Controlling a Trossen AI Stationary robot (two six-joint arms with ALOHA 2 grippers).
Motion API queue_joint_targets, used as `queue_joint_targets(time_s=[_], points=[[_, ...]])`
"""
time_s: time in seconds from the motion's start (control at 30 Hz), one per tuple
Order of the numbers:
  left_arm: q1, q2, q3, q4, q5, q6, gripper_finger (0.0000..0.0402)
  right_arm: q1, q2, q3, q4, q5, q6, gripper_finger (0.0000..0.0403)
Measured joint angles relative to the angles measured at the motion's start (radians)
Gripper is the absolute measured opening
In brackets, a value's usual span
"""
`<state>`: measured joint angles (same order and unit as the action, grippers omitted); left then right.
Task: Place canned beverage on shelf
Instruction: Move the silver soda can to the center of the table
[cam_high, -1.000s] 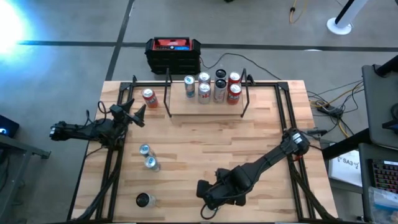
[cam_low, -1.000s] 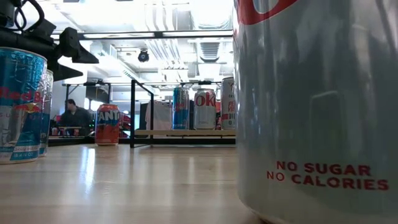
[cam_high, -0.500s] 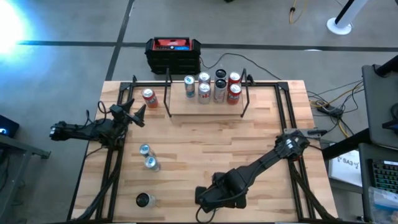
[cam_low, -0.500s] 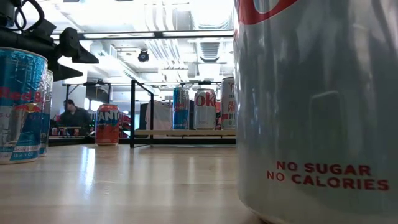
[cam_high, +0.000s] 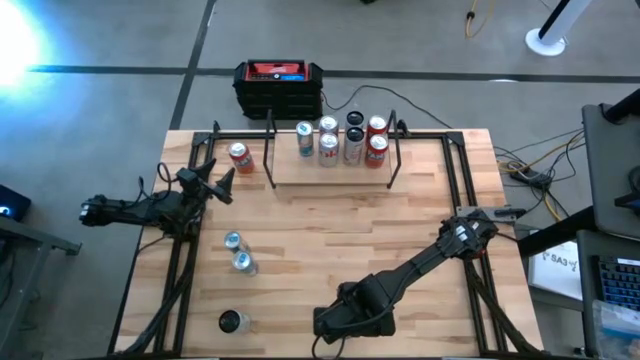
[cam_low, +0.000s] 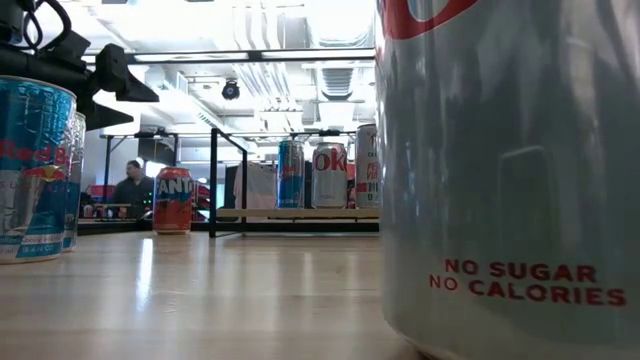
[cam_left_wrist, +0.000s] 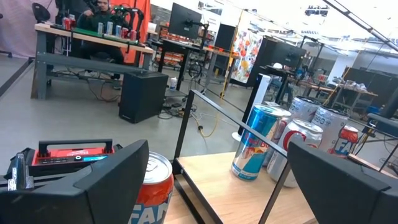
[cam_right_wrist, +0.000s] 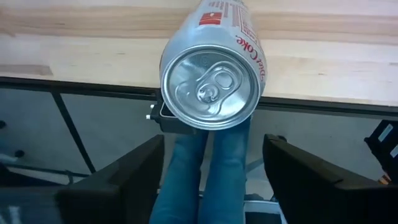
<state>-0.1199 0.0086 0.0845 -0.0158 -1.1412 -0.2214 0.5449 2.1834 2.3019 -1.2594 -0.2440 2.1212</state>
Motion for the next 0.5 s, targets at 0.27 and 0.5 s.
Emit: queue_joint_targets(time_s=[0.27,0.5], points=[[0.000,0.000,0.000,0.000,0.000,0.000,0.0368,-0.002,0.000,-0.001,-0.007,0.000,-0.003,0.0366],[0.000,0.000,0.000,0.000,0.000,0.000,0.0368,-0.002,0.001,-0.033,0.019,0.000,-0.028,0.0398]])
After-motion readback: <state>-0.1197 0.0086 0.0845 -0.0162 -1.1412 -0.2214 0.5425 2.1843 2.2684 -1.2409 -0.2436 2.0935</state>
